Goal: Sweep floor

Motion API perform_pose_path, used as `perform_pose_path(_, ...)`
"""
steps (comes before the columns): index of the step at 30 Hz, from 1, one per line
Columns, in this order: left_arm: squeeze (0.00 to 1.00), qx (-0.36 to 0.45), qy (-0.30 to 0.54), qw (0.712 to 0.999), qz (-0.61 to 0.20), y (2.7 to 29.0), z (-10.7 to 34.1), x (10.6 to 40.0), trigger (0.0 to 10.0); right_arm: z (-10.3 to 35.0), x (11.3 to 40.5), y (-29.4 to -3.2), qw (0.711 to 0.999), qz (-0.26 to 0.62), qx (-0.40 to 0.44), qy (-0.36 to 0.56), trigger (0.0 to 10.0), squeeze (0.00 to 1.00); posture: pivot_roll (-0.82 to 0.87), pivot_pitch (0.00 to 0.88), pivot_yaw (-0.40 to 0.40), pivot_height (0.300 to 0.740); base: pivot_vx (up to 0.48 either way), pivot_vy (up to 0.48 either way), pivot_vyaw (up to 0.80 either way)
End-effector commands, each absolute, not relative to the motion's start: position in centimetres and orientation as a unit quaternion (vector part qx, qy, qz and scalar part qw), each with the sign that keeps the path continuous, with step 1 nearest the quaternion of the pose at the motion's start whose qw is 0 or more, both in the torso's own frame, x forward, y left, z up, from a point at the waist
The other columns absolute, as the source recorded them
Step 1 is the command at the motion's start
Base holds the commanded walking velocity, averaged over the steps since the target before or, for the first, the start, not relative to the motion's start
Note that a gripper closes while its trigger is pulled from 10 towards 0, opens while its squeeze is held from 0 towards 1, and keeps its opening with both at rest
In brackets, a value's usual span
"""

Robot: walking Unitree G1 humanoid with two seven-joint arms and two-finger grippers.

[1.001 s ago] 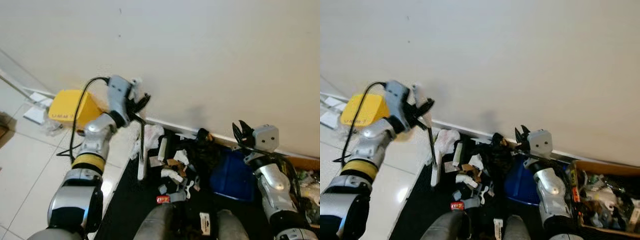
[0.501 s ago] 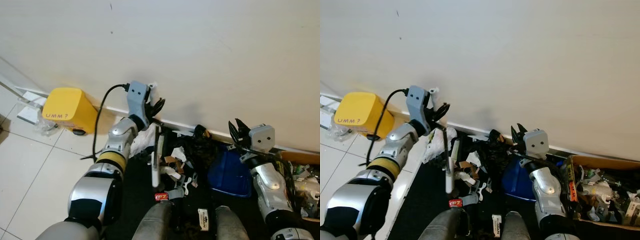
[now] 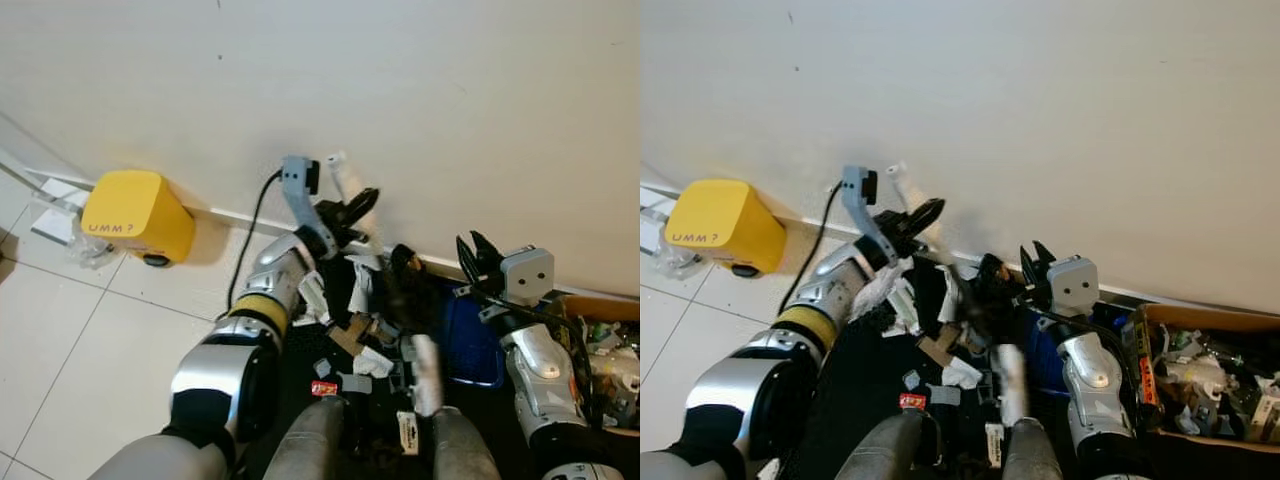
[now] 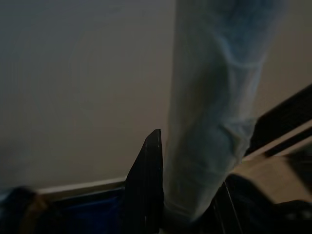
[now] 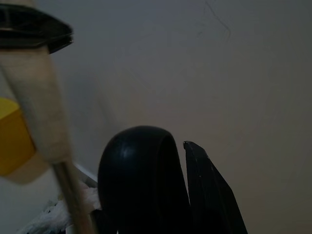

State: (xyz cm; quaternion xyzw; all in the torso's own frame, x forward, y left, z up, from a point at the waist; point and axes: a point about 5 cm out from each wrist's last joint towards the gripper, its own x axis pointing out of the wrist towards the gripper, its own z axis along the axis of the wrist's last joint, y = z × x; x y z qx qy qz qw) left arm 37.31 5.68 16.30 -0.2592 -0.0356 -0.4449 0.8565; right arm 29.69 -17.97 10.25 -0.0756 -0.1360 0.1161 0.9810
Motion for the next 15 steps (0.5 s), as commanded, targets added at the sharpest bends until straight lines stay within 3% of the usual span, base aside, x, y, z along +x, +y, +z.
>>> perform_pose_path(1, 0.00, -0.287, -0.053, 0.840, -0.457, 5.3, 17.0, 37.3, 10.0, 8.2, 28.8, -15.8, 0.986, 0.140, -0.007, -0.095, 10.0, 0.00, 0.01, 0.342, 0.186, 0.740, 0.000, 0.000, 0.00)
perform_pose_path(6, 0.00, -0.297, -0.063, 0.829, -0.469, 5.1, 17.7, 37.3, 10.0, 8.2, 28.6, -15.8, 0.986, 0.140, -0.005, -0.095, 10.0, 0.00, 0.02, 0.332, 0.189, 0.740, 0.000, 0.000, 0.00)
perform_pose_path(7, 0.00, -0.297, -0.082, 0.814, -0.492, 5.0, 18.8, 37.3, 10.0, 8.1, 28.5, -15.9, 0.986, 0.138, -0.005, -0.092, 10.0, 0.00, 0.02, 0.325, 0.194, 0.740, 0.000, 0.000, 0.00)
perform_pose_path(10, 0.00, -0.284, -0.096, 0.805, -0.512, 5.3, 19.6, 37.2, 10.0, 8.0, 28.4, -15.9, 0.987, 0.135, -0.004, -0.091, 10.0, 0.00, 0.03, 0.321, 0.200, 0.740, 0.000, 0.000, 0.00)
perform_pose_path(13, 0.00, -0.254, -0.117, 0.799, -0.532, 6.2, 20.6, 37.1, 10.0, 8.0, 28.4, -16.0, 0.987, 0.132, -0.003, -0.091, 10.0, 0.00, 0.03, 0.317, 0.202, 0.740, 0.000, 0.000, 0.00)
perform_pose_path(15, 0.00, -0.209, -0.140, 0.798, -0.548, 8.3, 21.8, 36.5, 10.0, 8.0, 28.3, -16.1, 0.988, 0.128, 0.000, -0.089, 10.0, 0.00, 0.05, 0.306, 0.207, 0.740, 0.000, 0.000, 0.00)
